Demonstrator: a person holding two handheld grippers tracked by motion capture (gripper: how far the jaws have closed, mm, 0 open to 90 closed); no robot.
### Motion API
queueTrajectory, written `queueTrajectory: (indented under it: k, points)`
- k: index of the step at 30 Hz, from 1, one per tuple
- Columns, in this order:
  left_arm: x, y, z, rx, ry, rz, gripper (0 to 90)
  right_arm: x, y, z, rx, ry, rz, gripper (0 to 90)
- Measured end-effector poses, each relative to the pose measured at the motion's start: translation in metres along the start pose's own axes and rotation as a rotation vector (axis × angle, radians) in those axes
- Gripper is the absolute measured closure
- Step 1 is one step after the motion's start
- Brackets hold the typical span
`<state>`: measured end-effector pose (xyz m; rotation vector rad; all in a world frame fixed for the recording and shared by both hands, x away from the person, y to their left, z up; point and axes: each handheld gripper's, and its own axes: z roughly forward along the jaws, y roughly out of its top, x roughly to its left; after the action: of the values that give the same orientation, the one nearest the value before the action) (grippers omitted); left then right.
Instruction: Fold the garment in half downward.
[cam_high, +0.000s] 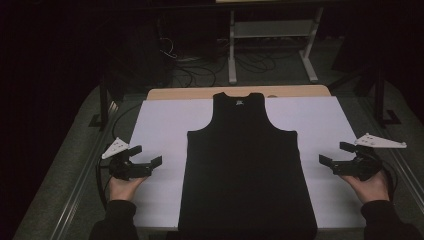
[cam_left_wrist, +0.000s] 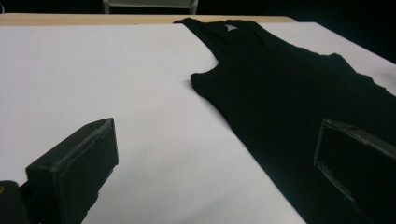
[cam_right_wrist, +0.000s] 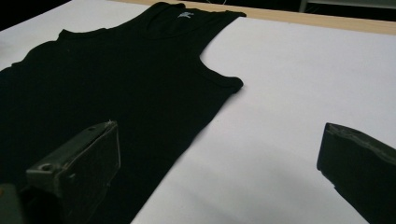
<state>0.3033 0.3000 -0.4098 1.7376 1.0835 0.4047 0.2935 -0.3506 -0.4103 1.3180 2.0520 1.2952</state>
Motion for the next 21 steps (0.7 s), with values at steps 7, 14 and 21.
queueTrajectory:
  k: [7, 14, 21]
  points:
    - [-0.0011, 0.0002, 0.0005, 0.004, -0.008, 0.006, 0.0, 0.0006, 0.0002, -0.0009, -0.002, 0.007, 0.000, 0.0]
    - [-0.0016, 0.0002, 0.0011, -0.002, -0.009, 0.014, 0.0, 0.0007, 0.0011, -0.0020, -0.010, 0.005, 0.002, 0.0]
    - [-0.0025, 0.0010, 0.0014, -0.001, -0.009, 0.017, 0.0, 0.0008, 0.0030, -0.0014, -0.011, 0.007, -0.003, 0.0]
